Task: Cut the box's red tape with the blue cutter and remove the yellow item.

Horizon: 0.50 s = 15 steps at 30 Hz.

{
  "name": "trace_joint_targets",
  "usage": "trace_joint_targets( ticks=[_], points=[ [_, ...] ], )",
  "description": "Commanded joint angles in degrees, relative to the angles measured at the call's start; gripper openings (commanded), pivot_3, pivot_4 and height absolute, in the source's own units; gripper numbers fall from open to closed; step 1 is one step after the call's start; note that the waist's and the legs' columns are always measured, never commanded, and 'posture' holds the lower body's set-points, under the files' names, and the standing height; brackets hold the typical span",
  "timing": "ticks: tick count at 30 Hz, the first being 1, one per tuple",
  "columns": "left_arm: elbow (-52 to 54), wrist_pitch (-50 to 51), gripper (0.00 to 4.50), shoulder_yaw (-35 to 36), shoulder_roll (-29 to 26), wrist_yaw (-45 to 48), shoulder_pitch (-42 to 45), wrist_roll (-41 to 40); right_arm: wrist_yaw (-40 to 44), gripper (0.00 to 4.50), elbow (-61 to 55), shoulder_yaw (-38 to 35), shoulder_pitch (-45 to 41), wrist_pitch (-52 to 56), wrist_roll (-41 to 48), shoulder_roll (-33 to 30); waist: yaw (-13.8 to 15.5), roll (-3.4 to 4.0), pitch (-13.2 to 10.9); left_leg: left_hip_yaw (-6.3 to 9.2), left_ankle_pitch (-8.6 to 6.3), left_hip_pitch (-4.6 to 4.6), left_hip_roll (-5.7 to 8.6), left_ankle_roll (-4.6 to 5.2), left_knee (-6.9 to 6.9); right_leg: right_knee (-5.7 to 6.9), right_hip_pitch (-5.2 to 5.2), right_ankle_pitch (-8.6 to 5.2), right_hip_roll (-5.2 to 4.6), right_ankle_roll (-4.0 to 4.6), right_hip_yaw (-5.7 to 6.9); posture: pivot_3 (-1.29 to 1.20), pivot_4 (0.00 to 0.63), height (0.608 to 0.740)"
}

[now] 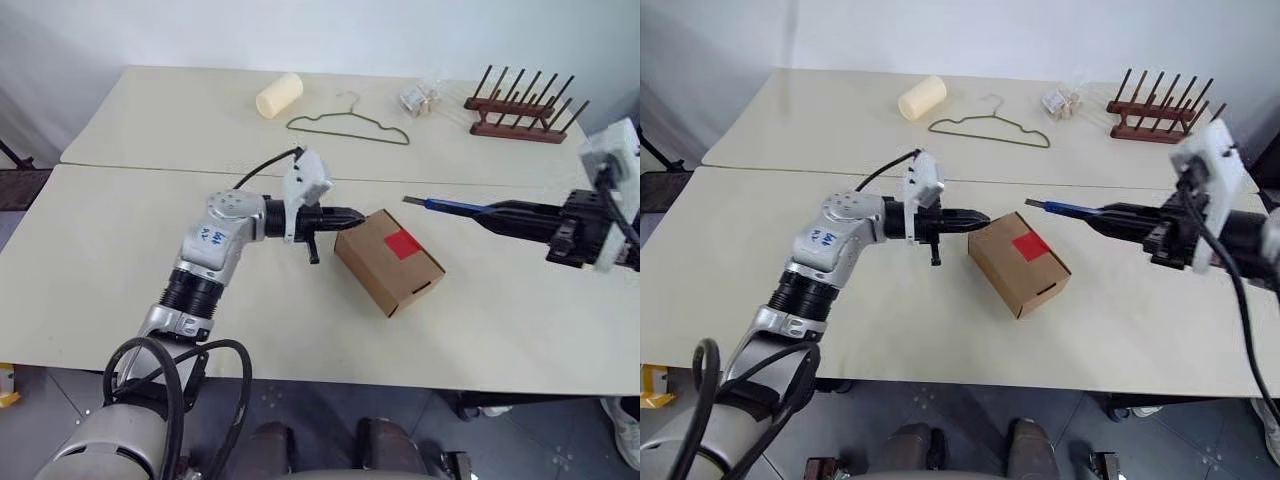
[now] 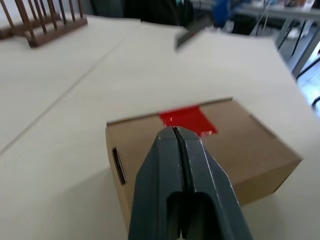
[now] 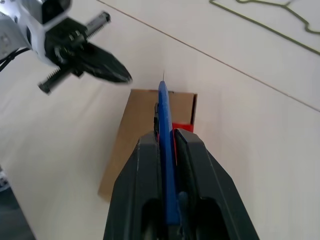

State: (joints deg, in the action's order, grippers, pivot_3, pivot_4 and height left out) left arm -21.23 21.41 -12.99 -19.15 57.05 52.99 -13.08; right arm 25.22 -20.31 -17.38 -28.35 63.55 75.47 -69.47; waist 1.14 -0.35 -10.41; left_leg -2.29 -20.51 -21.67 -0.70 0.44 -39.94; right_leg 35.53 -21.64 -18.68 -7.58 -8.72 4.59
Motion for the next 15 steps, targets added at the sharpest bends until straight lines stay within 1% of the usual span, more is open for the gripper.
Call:
trace_joint_targets(
  ticks=[1, 3, 7, 11, 15],
  points=[
    [-0.4, -0.4, 0.00, -1.1, 0.9, -1.2, 1.9, 2.5, -4.2, 0.13, -0.6, 2.7, -5.2, 3.3, 1.0, 0.6, 0.2, -0.01, 0.0, 0.03, 0.00, -0.04, 0.00, 0.00, -0.02, 0.00, -0.02, 0.00, 0.00, 0.00, 0.02, 0.00, 0.150, 0.740],
    [-0.8, 0.6, 0.00, -0.8, 1.8, -2.3, 2.2, 2.9, -6.3, 0.13, -0.3, 4.0, -7.7, 5.0, 1.4, 1.6, 0.5, -0.01, 0.0, 0.06, 0.00, -0.12, 0.03, 0.01, -0.05, -0.01, -0.02, 0.00, -0.05, 0.00, 0.09, 0.00, 0.150, 0.740],
    [-0.4, 3.0, 0.00, -1.7, 3.8, -4.0, 2.2, 4.1, -11.2, 0.13, -0.4, 8.0, -12.7, 8.4, -1.1, 4.3, 0.6, -0.01, 0.0, 0.15, 0.00, -0.62, 0.07, 0.01, -0.26, 0.00, -0.24, 0.02, -0.14, -0.02, 0.50, 0.00, 0.150, 0.740],
    [0.2, 4.0, 0.00, -1.4, 4.6, -4.4, 2.6, 4.4, -12.6, 0.13, -0.5, 8.1, -13.4, 10.3, -2.1, 5.5, 0.6, -0.01, 0.0, 0.18, 0.00, -0.73, 0.08, 0.01, -0.20, 0.02, -0.33, 0.02, -0.13, -0.02, 0.68, 0.00, 0.150, 0.740],
    [-0.1, 4.8, 0.00, -0.8, 5.5, -4.3, 4.1, 4.0, -12.3, 0.13, 0.3, 7.0, -12.9, 11.2, -3.3, 5.8, 0.5, -0.01, 0.0, 0.16, 0.00, -0.75, 0.09, 0.01, -0.17, 0.02, -0.36, 0.02, -0.13, -0.02, 0.69, 0.00, 0.150, 0.740]
  ],
)
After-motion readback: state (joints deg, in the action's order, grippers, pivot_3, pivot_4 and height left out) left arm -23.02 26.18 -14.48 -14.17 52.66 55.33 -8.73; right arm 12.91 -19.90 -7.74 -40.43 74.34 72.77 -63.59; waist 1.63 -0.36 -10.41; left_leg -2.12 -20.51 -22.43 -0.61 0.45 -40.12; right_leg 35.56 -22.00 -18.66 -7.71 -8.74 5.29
